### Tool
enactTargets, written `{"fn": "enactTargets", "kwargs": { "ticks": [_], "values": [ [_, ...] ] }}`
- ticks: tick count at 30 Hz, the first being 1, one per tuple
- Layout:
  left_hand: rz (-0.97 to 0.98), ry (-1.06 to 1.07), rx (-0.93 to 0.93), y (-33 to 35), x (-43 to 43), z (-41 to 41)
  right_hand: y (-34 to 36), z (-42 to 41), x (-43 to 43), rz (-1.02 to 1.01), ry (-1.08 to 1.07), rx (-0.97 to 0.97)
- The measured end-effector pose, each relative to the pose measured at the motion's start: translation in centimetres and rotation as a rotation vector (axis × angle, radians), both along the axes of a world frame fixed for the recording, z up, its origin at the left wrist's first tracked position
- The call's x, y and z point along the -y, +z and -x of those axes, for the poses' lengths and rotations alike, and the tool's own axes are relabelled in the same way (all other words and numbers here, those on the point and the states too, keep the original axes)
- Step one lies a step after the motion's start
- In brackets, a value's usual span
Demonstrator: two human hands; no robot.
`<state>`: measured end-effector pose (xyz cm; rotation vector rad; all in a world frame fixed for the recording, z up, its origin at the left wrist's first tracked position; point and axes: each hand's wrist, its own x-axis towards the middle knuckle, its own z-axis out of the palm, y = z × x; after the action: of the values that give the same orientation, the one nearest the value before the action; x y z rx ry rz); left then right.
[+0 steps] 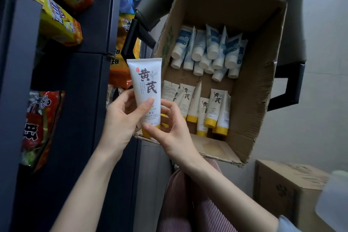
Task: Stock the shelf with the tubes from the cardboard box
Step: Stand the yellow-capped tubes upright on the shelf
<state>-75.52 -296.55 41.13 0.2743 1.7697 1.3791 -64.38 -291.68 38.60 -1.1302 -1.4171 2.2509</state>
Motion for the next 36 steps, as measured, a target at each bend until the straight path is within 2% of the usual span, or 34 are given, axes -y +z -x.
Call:
{"fn": "enactTargets", "kwargs": {
  "ticks": [5, 7, 11, 15, 20, 28, 36],
  "values": [
    [0.023, 0.047, -0.063, 0.1, 0.4, 1.2, -0.7, -0.5, -1.7, 0.000, 0.138, 0.016],
    [0.036, 0.069, -0.092, 0.0, 0.8, 1.7, -1.6, -1.0, -3.3, -0.021, 0.095, 0.084],
    [0.066, 0.082, -0.117, -0.2, 1.6, 2.1, -5.9, -2.5, -7.1, -0.090, -0.064, 0.377],
    [0.073, 0.097, -0.094, -0.6, 1.9, 1.9, -10.5, -3.5, -9.5, -0.049, -0.066, 0.605],
    [0.070, 0.100, -0.063, -1.3, 1.9, 0.9, -13.7, -3.0, -9.7, 0.064, -0.079, 0.643],
    [0.059, 0.093, -0.021, -1.9, 1.8, 1.3, -16.4, -2.5, -8.7, -0.125, -0.051, 0.694],
    [0.056, 0.081, 0.016, -2.6, 0.6, 1.6, -18.0, -2.1, -8.3, -0.252, -0.139, 0.773]
  ]
}}
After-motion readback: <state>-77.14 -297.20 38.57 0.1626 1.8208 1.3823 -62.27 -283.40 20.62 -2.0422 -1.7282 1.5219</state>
